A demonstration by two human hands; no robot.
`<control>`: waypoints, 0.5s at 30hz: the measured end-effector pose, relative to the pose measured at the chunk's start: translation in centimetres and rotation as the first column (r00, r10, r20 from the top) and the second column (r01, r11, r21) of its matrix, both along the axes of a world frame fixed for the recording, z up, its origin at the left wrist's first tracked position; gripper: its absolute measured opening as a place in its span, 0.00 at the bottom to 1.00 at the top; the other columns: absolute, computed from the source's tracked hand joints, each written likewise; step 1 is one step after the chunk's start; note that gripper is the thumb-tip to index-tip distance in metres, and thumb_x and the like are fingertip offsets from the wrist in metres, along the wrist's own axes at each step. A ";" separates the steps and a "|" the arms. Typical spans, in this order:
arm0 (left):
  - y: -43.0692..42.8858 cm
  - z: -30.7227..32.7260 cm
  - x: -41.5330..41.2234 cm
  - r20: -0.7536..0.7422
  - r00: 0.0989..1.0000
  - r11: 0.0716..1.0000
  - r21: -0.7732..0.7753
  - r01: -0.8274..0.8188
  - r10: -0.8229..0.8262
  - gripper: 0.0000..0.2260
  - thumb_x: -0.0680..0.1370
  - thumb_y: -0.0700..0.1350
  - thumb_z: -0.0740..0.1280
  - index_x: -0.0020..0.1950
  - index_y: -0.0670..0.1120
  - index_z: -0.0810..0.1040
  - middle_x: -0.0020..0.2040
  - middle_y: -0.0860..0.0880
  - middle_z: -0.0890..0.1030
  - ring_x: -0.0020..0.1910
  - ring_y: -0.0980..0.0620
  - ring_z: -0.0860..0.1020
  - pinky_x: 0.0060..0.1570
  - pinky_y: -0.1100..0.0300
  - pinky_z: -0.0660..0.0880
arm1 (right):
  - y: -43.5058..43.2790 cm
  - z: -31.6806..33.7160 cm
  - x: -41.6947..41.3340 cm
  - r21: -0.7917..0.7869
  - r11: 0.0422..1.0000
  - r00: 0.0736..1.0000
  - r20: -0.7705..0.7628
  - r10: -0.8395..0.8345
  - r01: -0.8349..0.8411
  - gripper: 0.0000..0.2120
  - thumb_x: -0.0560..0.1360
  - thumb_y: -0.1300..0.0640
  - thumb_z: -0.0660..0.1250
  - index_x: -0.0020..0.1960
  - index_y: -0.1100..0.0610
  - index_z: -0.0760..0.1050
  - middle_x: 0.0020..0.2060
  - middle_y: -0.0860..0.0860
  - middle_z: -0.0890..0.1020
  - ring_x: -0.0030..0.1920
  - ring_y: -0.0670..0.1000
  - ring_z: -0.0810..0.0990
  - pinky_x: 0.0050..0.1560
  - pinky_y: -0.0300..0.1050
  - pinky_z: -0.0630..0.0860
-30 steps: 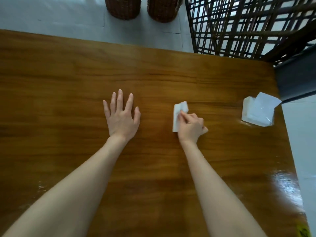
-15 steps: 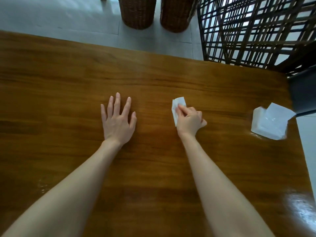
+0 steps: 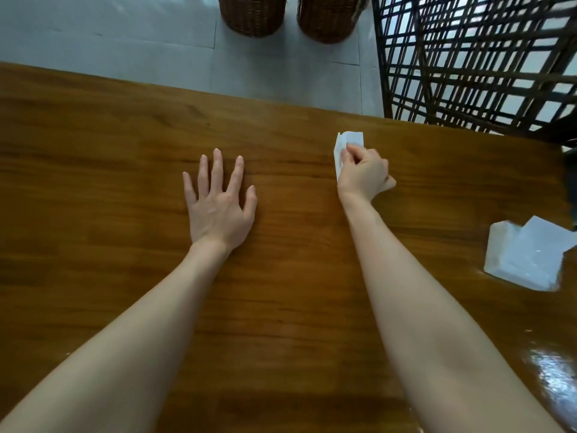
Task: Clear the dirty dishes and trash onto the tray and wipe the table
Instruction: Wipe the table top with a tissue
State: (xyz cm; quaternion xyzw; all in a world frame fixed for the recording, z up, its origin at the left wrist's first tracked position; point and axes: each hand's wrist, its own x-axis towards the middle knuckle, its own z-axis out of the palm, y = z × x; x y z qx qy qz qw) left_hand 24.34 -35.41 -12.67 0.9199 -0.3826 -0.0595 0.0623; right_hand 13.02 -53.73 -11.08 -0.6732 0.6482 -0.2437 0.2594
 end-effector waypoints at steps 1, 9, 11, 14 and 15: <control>0.0 0.1 0.0 0.000 1.000 1.000 -0.005 -0.001 0.001 0.28 0.79 0.62 0.45 0.78 0.54 0.55 0.79 0.45 0.52 0.78 0.43 0.48 0.73 0.42 0.41 | -0.1 0.0 0.5 0.000 1.000 1.000 0.008 0.005 -0.005 0.09 0.79 0.53 0.64 0.55 0.51 0.81 0.49 0.46 0.81 0.54 0.47 0.71 0.60 0.50 0.59; 0.0 0.0 0.0 -0.016 1.000 1.000 -0.008 -0.006 0.006 0.28 0.79 0.61 0.47 0.78 0.54 0.57 0.79 0.45 0.54 0.78 0.43 0.50 0.73 0.42 0.43 | 2.9 0.0 4.2 0.023 0.967 0.968 0.000 0.253 -0.253 0.09 0.79 0.54 0.64 0.55 0.51 0.82 0.47 0.46 0.81 0.53 0.49 0.72 0.55 0.50 0.58; 0.0 0.0 -0.1 -0.019 1.000 1.000 -0.010 -0.003 0.003 0.28 0.79 0.61 0.47 0.78 0.54 0.57 0.79 0.45 0.54 0.78 0.43 0.50 0.74 0.42 0.44 | 3.3 -0.3 2.6 0.003 0.966 0.966 -0.041 0.257 -0.257 0.09 0.78 0.53 0.65 0.55 0.51 0.82 0.47 0.46 0.81 0.53 0.49 0.71 0.54 0.49 0.57; 0.1 0.0 0.0 -0.024 1.000 1.000 -0.015 0.003 -0.003 0.28 0.79 0.61 0.48 0.78 0.53 0.58 0.79 0.44 0.55 0.78 0.43 0.50 0.74 0.42 0.44 | 1.7 0.1 0.2 0.013 0.996 0.994 -0.058 0.093 -0.093 0.10 0.79 0.53 0.64 0.57 0.50 0.81 0.49 0.46 0.82 0.53 0.48 0.70 0.54 0.47 0.56; 0.2 0.0 0.0 -0.022 1.000 1.000 -0.014 0.002 -0.002 0.28 0.79 0.61 0.48 0.78 0.53 0.58 0.79 0.44 0.55 0.78 0.43 0.50 0.73 0.42 0.44 | 1.3 0.2 0.0 0.023 0.999 0.998 -0.048 0.034 -0.033 0.10 0.79 0.53 0.64 0.57 0.51 0.81 0.50 0.46 0.82 0.54 0.48 0.70 0.54 0.47 0.55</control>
